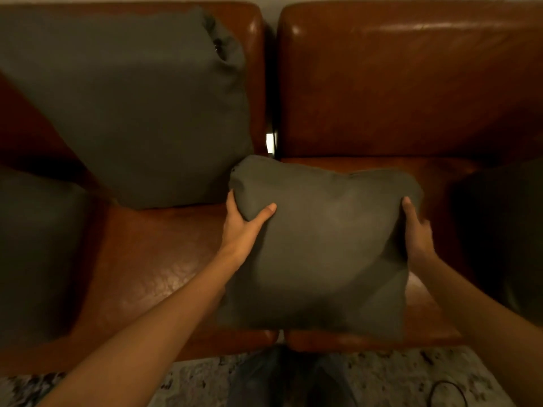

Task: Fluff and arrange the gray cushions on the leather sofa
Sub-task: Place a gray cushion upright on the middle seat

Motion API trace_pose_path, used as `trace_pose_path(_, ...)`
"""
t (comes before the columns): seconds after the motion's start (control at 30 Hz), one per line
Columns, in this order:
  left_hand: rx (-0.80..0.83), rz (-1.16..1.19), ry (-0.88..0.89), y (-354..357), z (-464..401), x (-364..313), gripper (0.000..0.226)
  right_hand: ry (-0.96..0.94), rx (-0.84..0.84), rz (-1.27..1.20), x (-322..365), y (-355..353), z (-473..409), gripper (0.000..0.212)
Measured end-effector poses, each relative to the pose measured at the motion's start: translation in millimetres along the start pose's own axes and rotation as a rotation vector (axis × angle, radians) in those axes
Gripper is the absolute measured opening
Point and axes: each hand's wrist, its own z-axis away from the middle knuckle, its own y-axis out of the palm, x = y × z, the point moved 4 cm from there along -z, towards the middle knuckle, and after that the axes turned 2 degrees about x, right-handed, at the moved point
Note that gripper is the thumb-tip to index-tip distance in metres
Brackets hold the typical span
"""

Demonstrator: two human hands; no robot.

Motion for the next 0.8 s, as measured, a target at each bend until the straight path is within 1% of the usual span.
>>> trace_pose_path(0.07,0.033,0.006,0.024,19.3,-9.4,-17.9,0.101,-0.062,-0.017,-0.039,28.4,-17.4,-12.6,0.123)
trace_pose_path(0.17,0.066,0.018,0.082,52.2,-25.8,-50.7,0.102,-0.147,-0.021,-0.119,72.1,-39.3,-30.3,0.115)
trace_pose_path(0.27,0.067,0.057,0.122,83.1,-42.4,-86.4,0.107,-0.203,-0.037,-0.213,109.5,-58.6,-47.3,0.102)
trace_pose_path(0.37,0.059,0.129,0.139,109.2,-59.1,-121.3,0.107,-0.257,-0.011,-0.279,142.5,-76.9,-62.2,0.096)
trace_pose_path(0.43,0.049,0.169,0.143,122.7,-68.6,-137.5,0.103,-0.291,0.028,-0.295,159.6,-84.5,-70.6,0.096)
trace_pose_path(0.5,0.027,0.179,0.151,135.8,-74.1,-149.4,0.101,-0.301,0.049,-0.297,173.5,-91.8,-80.5,0.1)
trace_pose_path(0.63,-0.002,0.131,0.175,157.5,-78.2,-159.4,0.1,-0.274,0.093,-0.261,185.6,-96.4,-99.0,0.111)
trace_pose_path(0.73,-0.037,0.103,0.19,164.8,-79.3,-162.5,0.099,-0.269,0.064,-0.208,191.2,-99.5,-107.8,0.108)
trace_pose_path(0.8,-0.047,0.087,0.201,167.2,-80.0,-162.1,0.097,-0.257,0.012,-0.209,194.9,-103.0,-110.8,0.106)
